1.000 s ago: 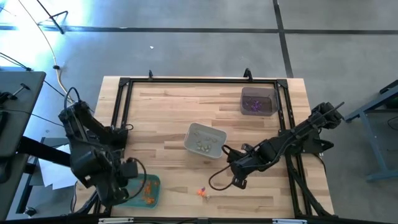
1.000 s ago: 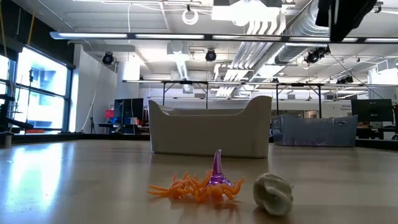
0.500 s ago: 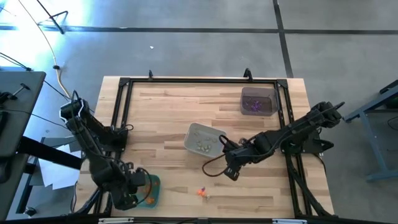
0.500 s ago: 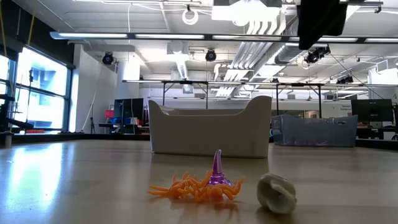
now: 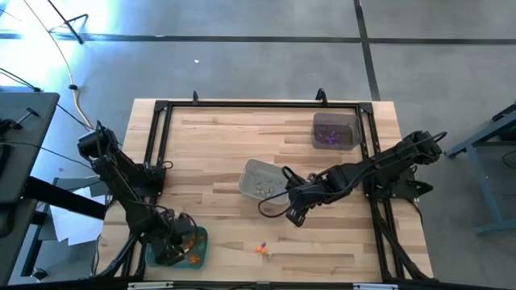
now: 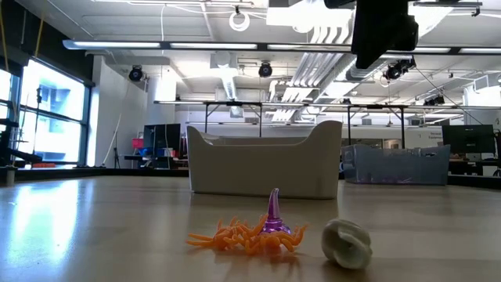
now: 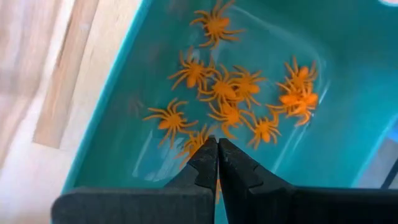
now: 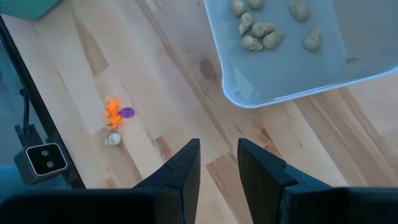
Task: Sort Halloween decoration
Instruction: Put the orange spider toy into the green bin
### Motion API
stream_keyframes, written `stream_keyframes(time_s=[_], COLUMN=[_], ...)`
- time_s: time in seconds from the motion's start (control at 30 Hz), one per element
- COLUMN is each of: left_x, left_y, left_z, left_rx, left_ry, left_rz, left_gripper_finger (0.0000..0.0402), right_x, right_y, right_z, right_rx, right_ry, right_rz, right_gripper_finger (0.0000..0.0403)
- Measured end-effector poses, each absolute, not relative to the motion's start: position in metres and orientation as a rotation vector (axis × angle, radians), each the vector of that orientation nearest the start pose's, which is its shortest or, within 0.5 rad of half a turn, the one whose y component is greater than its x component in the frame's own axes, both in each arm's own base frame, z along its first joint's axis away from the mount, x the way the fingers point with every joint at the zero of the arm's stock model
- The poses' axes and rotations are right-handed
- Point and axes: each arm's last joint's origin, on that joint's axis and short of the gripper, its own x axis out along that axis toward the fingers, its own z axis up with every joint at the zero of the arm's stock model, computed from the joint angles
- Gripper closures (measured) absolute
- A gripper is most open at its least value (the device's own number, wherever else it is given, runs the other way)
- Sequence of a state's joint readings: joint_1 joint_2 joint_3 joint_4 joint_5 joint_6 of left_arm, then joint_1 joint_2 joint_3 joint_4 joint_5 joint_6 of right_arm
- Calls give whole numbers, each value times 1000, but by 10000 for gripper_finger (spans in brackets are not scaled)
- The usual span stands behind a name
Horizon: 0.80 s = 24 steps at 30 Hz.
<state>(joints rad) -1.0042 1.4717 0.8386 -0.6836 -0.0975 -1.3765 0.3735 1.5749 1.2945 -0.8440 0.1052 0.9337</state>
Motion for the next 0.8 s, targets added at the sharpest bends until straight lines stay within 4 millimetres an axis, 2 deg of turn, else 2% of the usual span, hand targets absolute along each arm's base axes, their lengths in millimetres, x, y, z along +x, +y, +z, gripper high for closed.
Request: stream_keyframes(time_s=[0.27, 0.6, 0.7, 0.8], left_x=[138, 140, 143, 149], left_y=[-209, -215, -219, -225], left_z=[173, 175, 184, 204], left_rx=[-555, -653, -677, -664], left_ry=[1329, 1395, 1374, 1321], left_rz=[231, 180, 189, 164], left_gripper_finger=[397, 344, 340, 341], right_x=[294, 294, 294, 294], right_y=[112, 112, 112, 112], right_z=[270, 270, 270, 270], right_rx=[521, 520, 520, 520], right_ry=[1102, 1101, 1101, 1101], right_rz=[-254, -254, -254, -254], right_gripper_finger=[302, 302, 302, 302])
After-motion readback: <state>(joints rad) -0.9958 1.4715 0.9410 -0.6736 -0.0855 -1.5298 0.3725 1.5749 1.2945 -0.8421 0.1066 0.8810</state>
